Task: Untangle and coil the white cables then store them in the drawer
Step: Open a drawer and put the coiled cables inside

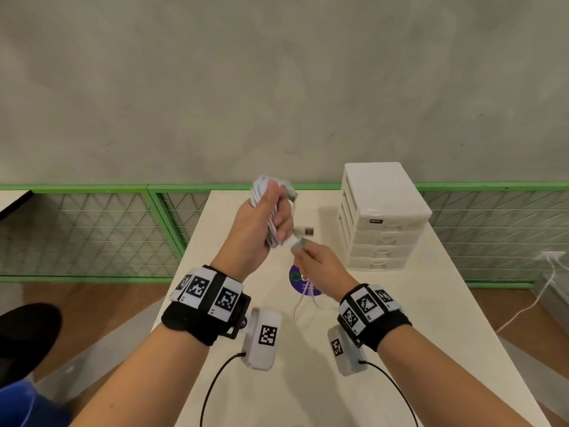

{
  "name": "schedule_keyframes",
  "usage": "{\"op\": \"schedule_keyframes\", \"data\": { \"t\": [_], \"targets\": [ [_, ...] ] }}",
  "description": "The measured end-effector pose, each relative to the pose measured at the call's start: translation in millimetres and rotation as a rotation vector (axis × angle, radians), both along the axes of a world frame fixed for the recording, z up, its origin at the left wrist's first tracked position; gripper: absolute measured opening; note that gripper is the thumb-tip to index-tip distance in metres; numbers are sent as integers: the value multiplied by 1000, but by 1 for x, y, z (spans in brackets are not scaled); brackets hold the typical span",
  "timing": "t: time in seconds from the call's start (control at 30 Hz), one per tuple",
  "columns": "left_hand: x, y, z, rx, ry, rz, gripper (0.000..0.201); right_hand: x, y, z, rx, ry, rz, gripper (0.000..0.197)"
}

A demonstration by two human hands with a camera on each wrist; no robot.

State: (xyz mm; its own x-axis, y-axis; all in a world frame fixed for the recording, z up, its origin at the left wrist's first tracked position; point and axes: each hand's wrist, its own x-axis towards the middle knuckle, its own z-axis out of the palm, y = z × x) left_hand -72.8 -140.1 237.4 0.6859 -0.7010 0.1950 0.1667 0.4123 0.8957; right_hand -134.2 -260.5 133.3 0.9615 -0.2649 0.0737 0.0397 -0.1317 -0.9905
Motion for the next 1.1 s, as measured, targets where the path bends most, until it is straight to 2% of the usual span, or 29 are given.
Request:
{"op": "schedule_keyframes", "data": {
  "t": [0.1,0.17,0.27,0.3,0.37,0.4,0.47,0.53,0.63,0.7,0.77,0.87,0.93,1.03,1.1],
  "targets": [
    [4,-6,5,-64,26,217,18,-5,6,-4,-76,82,113,34],
    [10,-6,2,-22,-99,358,10,-9,11,-7,-154,139,169,35],
    [23,4,-10,264,-634,553,9,-15,10,-7,-234,153,181,23],
    [30,8,-15,393,-765,552,6,-16,9,-5,-237,131,162,20],
    [36,15,-25,701,-895,485,23,-16,5,0,-225,72,94,20],
    [38,18,-32,816,-906,426,34,-15,4,4,-214,42,58,22],
    [29,22,-41,912,-822,273,50,-14,4,15,-183,-26,19,24],
    [19,22,-47,948,-689,131,52,-13,3,22,-188,-87,-3,16],
    [10,22,-45,866,-422,-77,51,-15,3,28,-225,-157,-31,21],
    [11,25,-39,841,-374,-166,53,-17,7,29,-224,-211,-55,23],
    [13,27,-34,828,-353,-230,50,-18,8,33,-163,-223,-88,25],
    [7,27,-29,795,-334,-309,31,-14,3,40,-41,-174,-139,37],
    [5,27,-28,756,-279,-332,24,-13,1,42,-62,-168,-80,32],
    [4,27,-26,665,-193,-350,22,-12,5,40,-85,-209,21,20],
    [4,28,-25,612,-167,-366,21,-11,5,34,-193,-223,31,47]
  ]
}}
